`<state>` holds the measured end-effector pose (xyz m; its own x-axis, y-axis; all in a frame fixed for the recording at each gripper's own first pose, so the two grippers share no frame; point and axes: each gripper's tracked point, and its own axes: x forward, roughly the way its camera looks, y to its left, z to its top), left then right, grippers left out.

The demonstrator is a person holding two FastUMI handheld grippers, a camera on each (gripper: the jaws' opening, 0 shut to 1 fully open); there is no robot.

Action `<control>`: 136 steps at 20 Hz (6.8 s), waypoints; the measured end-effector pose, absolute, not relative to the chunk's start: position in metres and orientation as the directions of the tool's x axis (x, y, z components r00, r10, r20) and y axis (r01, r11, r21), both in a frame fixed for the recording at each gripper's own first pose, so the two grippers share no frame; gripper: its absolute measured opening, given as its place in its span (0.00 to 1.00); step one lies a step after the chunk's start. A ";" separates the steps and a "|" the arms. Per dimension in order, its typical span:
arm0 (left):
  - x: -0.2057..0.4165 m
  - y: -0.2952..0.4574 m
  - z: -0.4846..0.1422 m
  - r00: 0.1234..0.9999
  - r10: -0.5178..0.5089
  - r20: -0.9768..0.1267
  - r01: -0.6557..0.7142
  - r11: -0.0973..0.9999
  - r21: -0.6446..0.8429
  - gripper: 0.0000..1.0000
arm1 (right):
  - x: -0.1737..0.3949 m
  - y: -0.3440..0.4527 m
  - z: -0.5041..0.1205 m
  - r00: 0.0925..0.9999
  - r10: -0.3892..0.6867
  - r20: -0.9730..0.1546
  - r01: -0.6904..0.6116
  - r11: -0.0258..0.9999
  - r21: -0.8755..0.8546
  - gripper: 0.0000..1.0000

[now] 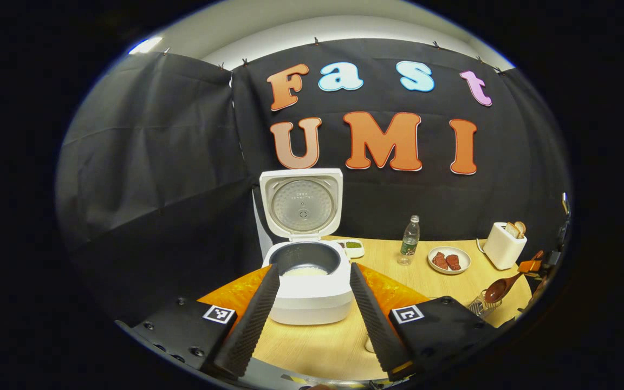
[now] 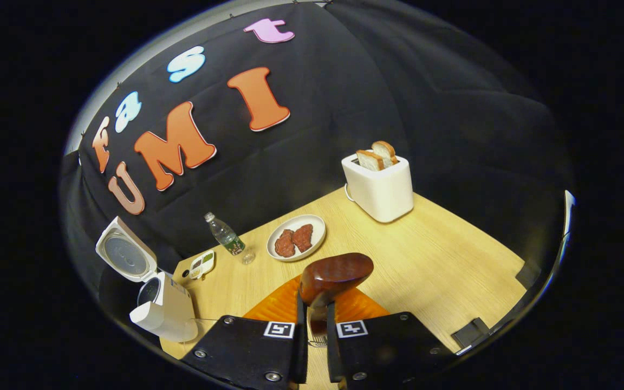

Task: Close the left gripper, press the button to open the rice cooker; take a wooden spoon from the chopstick holder with the right hand, scoop a spoonful of rice and pour it into the rice cooker, then put the wooden spoon back into the chopstick holder.

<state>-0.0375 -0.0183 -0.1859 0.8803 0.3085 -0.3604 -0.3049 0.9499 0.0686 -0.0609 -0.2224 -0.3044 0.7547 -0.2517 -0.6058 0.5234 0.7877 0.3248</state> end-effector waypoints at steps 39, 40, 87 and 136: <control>-0.064 0.123 -0.248 0.770 0.398 -0.498 -0.445 0.895 0.028 0.90 | -0.060 0.029 -0.374 0.746 -0.125 -0.654 0.097 0.992 -0.079 0.14; -0.067 0.126 -0.251 0.766 0.397 -0.506 -0.449 0.893 0.023 0.89 | -0.058 0.029 -0.375 0.733 -0.119 -0.670 0.127 0.991 -0.037 0.14; -0.040 0.083 -0.254 0.784 0.340 -0.520 -0.370 0.928 0.049 0.89 | -0.035 -0.013 -0.366 0.740 0.439 -0.509 0.431 0.271 0.861 0.14; -0.099 0.203 -0.255 0.746 0.521 -0.414 -0.516 0.846 0.136 0.99 | 0.229 0.240 -0.227 0.762 0.433 -0.482 -0.217 0.872 0.440 0.14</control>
